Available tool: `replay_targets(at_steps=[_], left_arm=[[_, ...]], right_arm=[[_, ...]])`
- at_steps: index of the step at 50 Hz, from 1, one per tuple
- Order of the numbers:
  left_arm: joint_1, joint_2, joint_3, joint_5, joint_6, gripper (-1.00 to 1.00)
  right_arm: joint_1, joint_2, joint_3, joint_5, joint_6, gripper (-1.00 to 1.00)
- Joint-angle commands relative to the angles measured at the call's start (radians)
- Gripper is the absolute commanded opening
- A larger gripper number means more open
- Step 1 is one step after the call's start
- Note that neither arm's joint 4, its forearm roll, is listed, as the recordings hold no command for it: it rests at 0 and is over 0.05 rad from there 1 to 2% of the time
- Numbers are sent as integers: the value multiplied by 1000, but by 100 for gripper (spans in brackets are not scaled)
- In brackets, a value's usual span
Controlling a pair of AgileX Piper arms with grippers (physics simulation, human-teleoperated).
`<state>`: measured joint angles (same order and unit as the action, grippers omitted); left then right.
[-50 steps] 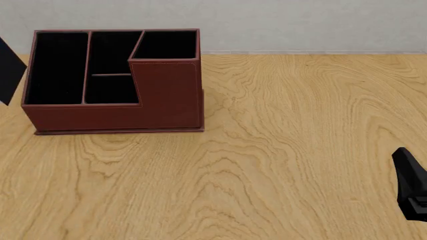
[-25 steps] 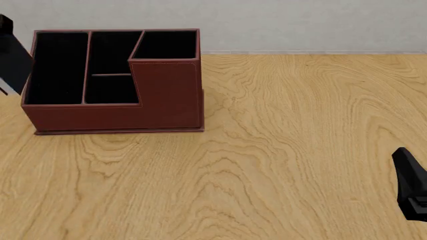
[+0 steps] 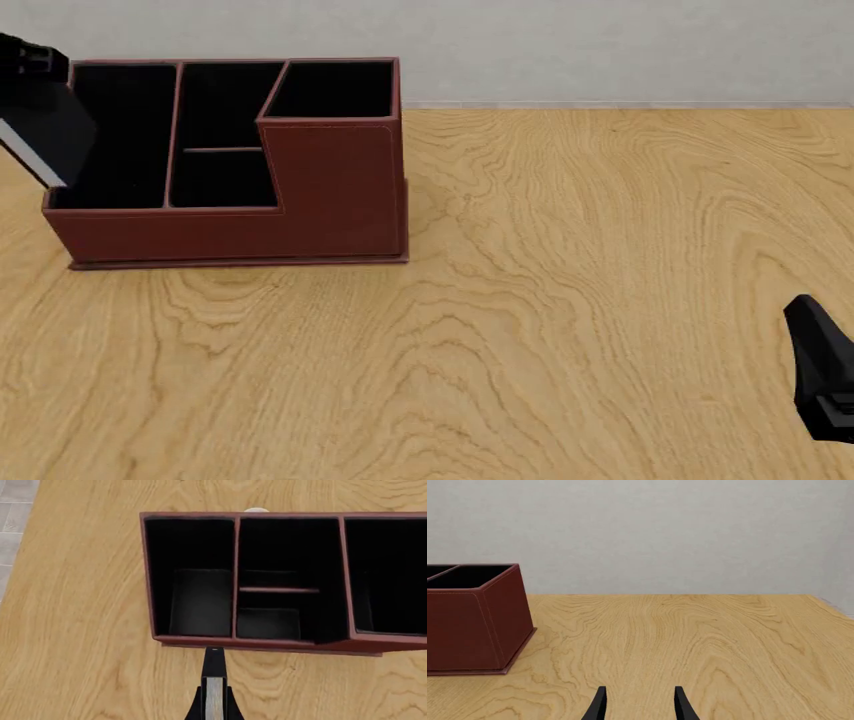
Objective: Pick up the book and place it in the left compartment of the caddy.
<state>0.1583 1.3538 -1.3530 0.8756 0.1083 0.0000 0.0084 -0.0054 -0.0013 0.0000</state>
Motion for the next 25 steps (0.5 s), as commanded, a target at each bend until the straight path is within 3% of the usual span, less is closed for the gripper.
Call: replay_targets(at_steps=[1, 25], left_arm=[[-1, 43, -27, -28, 18, -100], [17, 135, -120, -32, 22, -100]], right_arm=[[0, -3, 0, 2, 0, 100], [0, -3, 0, 2, 0, 100]])
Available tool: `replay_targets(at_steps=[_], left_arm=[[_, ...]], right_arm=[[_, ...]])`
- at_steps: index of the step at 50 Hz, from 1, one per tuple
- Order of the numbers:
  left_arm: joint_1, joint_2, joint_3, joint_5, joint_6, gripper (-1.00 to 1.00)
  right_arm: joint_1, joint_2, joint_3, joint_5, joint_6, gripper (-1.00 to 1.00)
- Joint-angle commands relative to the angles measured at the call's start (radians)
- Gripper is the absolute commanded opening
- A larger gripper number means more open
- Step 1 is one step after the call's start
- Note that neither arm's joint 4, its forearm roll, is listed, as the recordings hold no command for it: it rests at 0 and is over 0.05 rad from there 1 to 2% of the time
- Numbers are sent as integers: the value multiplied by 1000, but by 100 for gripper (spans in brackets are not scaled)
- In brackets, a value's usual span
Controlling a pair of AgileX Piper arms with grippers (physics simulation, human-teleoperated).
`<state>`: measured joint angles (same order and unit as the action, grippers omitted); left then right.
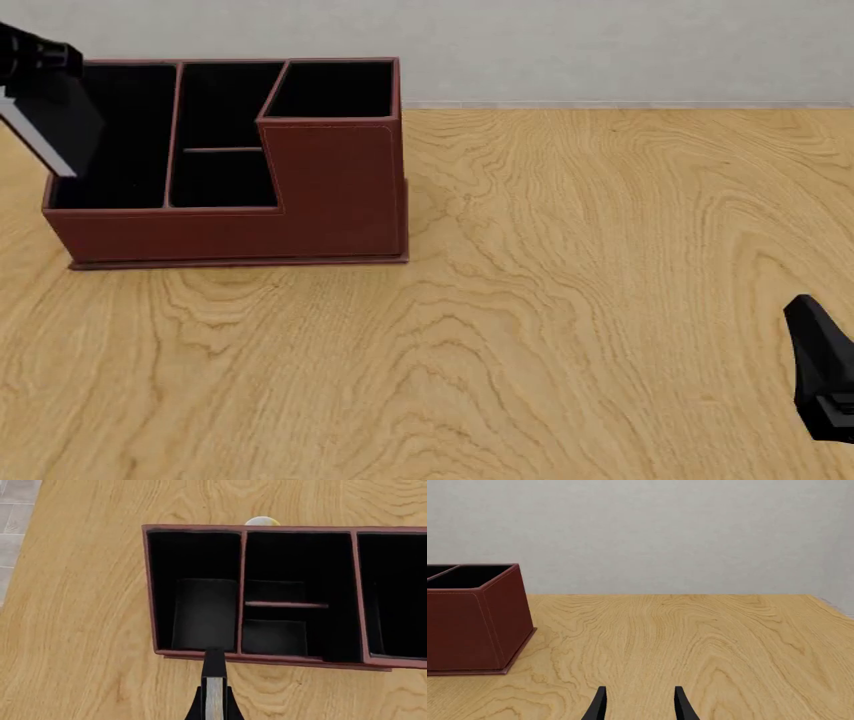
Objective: Pick up the book and place it in the left compartment of the caddy.
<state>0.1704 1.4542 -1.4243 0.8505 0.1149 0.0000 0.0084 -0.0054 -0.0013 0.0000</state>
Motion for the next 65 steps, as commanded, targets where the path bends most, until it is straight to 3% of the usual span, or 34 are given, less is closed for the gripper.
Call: replay_targets(at_steps=[1, 17, 65], left_arm=[[4, 37, -52, -8, 16, -100], [10, 88, -107, -4, 19, -100], [15, 216, -156, -63, 27, -100]], right_arm=[[0, -2, 0, 2, 0, 100], [0, -3, 0, 2, 0, 100], [0, -2, 0, 2, 0, 100]])
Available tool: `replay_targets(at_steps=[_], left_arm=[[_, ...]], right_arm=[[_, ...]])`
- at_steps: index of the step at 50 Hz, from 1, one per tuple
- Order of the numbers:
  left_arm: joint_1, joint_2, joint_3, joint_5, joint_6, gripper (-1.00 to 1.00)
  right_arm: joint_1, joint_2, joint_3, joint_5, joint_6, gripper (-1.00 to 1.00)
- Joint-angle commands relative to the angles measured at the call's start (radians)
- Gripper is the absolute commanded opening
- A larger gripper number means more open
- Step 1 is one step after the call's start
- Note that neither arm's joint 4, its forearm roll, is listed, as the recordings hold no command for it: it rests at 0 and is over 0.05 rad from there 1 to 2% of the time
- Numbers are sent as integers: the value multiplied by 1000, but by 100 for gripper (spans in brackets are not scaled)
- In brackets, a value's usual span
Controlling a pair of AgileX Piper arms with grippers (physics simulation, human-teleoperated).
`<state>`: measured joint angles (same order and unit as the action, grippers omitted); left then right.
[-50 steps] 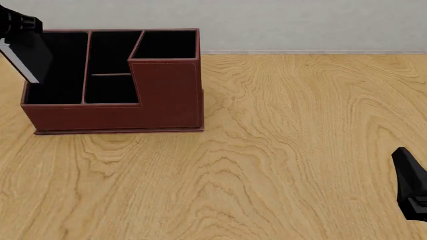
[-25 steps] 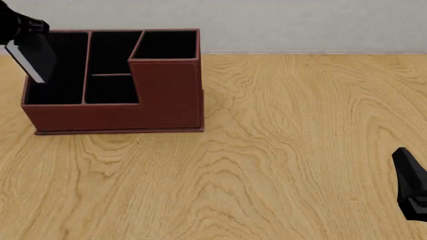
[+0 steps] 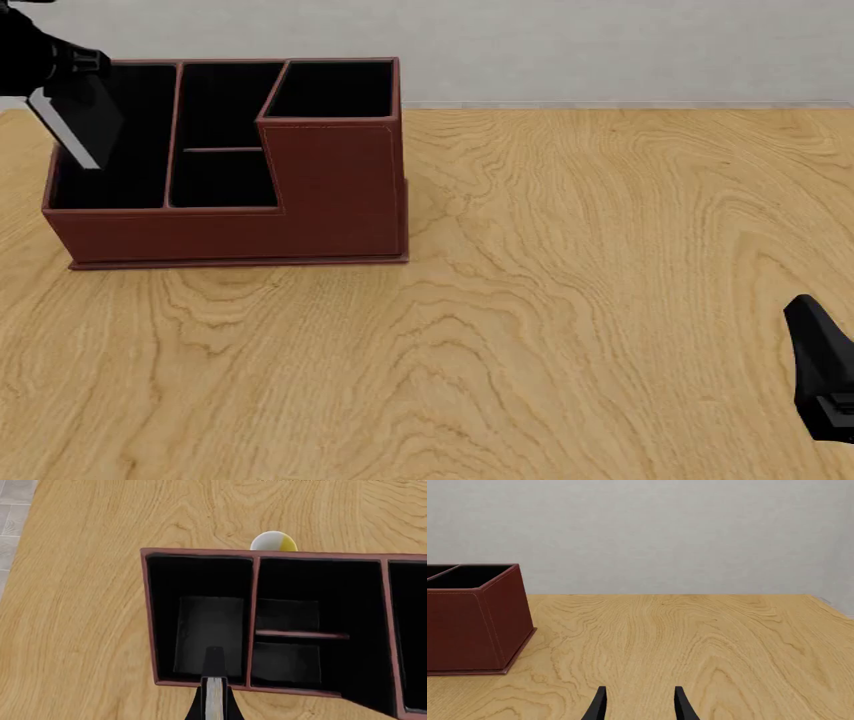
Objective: Pick up the book and place it in the left compartment of the caddy.
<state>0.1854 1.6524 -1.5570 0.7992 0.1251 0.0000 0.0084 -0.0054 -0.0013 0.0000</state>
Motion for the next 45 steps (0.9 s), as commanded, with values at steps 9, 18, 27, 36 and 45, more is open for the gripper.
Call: replay_targets(at_steps=[9, 18, 27, 36, 45], left_arm=[[-11, 35, -54, -3, 13, -100], [-14, 59, -85, 0, 14, -100], [-9, 93, -146, 20, 12, -100], [-9, 117, -189, 33, 7, -100], [-14, 134, -214, 41, 1, -100]], right_arm=[[0, -2, 0, 2, 0, 100], [0, -2, 0, 2, 0, 100], [0, -2, 0, 2, 0, 100], [0, -3, 0, 2, 0, 100], [0, -3, 0, 2, 0, 100]])
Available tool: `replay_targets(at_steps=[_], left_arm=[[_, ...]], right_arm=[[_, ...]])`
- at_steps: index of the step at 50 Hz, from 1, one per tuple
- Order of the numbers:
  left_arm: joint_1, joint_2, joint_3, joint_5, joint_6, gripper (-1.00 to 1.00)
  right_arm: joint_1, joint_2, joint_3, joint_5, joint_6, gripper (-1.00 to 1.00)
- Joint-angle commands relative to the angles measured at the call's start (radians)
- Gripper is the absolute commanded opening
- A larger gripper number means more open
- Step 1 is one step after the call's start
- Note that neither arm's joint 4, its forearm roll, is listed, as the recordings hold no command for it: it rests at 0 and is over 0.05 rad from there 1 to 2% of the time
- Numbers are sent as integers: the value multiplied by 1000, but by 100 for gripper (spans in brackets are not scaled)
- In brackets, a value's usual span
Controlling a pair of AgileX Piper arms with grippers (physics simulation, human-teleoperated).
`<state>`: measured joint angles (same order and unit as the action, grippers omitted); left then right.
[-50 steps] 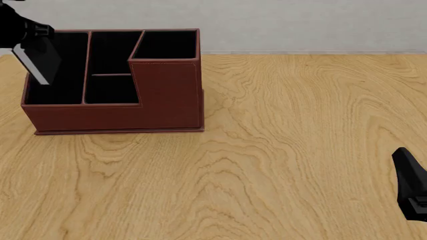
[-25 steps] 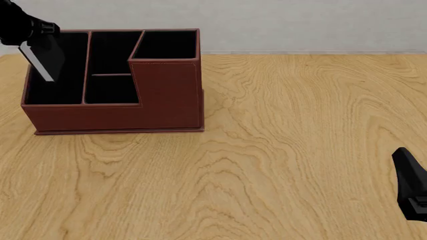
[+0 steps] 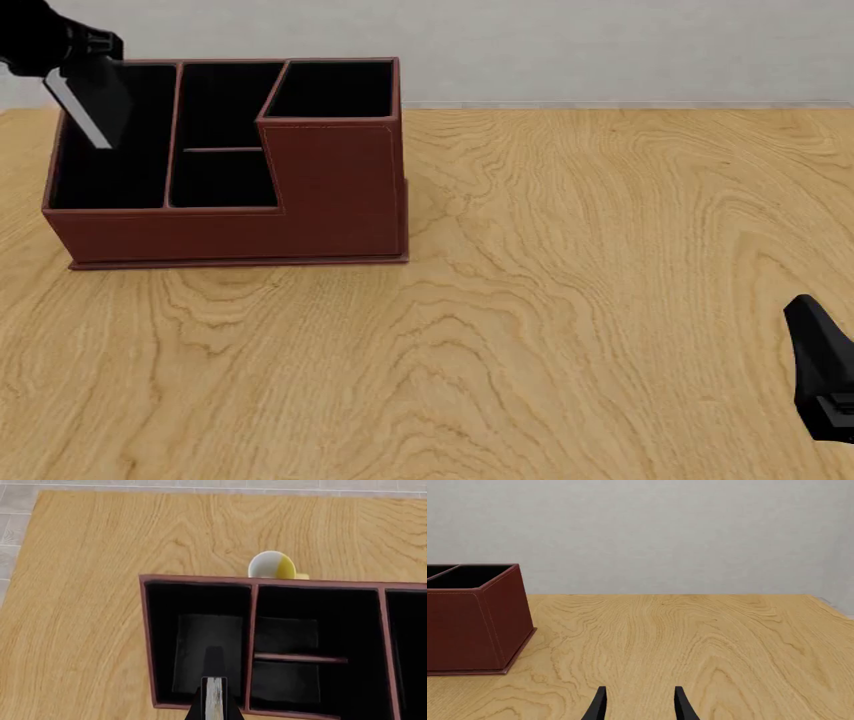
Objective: Pick up the book and place it in the left compartment of the caddy.
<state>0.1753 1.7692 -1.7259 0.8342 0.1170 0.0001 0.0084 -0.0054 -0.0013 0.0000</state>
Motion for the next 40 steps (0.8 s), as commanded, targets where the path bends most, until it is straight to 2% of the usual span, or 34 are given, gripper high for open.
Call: replay_targets(at_steps=[1, 8, 26, 40], left_arm=[[-4, 19, -46, 7, 10, -100], [-8, 38, -64, 4, 10, -100], [-1, 92, -17, -59, 22, -100], [2, 132, -28, -80, 20, -100]], right_arm=[[0, -2, 0, 2, 0, 100], [0, -2, 0, 2, 0, 100], [0, -2, 0, 2, 0, 100], [0, -2, 0, 2, 0, 100]])
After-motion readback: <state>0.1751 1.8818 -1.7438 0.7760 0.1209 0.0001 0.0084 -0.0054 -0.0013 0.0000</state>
